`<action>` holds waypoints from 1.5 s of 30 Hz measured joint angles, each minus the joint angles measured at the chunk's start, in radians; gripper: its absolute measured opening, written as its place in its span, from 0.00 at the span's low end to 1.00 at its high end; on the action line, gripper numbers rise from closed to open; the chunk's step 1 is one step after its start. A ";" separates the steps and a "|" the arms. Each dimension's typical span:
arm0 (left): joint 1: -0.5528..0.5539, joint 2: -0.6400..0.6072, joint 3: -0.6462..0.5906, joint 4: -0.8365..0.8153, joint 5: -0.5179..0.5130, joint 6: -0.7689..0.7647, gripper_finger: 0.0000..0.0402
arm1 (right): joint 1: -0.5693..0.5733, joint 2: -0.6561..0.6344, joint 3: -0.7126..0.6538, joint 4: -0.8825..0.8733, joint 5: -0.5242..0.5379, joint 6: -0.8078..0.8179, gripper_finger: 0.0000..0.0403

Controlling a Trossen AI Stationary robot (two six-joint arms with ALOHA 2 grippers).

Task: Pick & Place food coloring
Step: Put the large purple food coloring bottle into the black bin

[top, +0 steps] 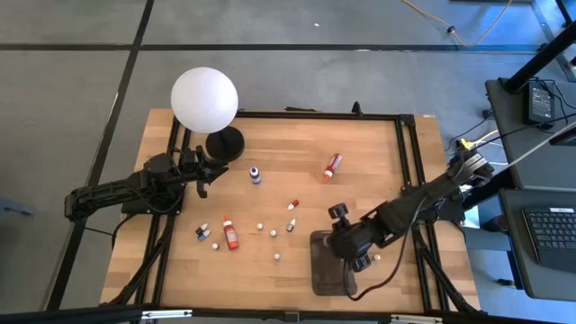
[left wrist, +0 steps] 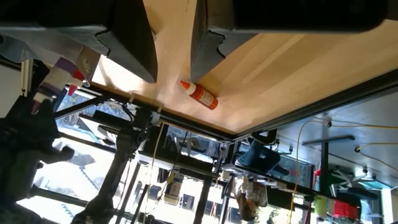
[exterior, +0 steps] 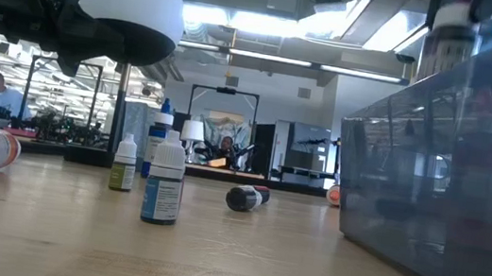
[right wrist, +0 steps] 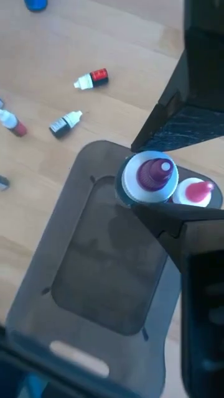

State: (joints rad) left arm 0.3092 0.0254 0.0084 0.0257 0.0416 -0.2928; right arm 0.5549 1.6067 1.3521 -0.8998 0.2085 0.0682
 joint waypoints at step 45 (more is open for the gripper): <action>0.000 0.000 0.000 0.000 0.000 0.000 0.23 | 0.000 0.121 -0.087 0.011 0.074 -0.047 0.40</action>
State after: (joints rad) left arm 0.3088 0.0254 0.0082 0.0255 0.0417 -0.2928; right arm 0.5545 1.7279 1.2648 -0.8892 0.2823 0.0214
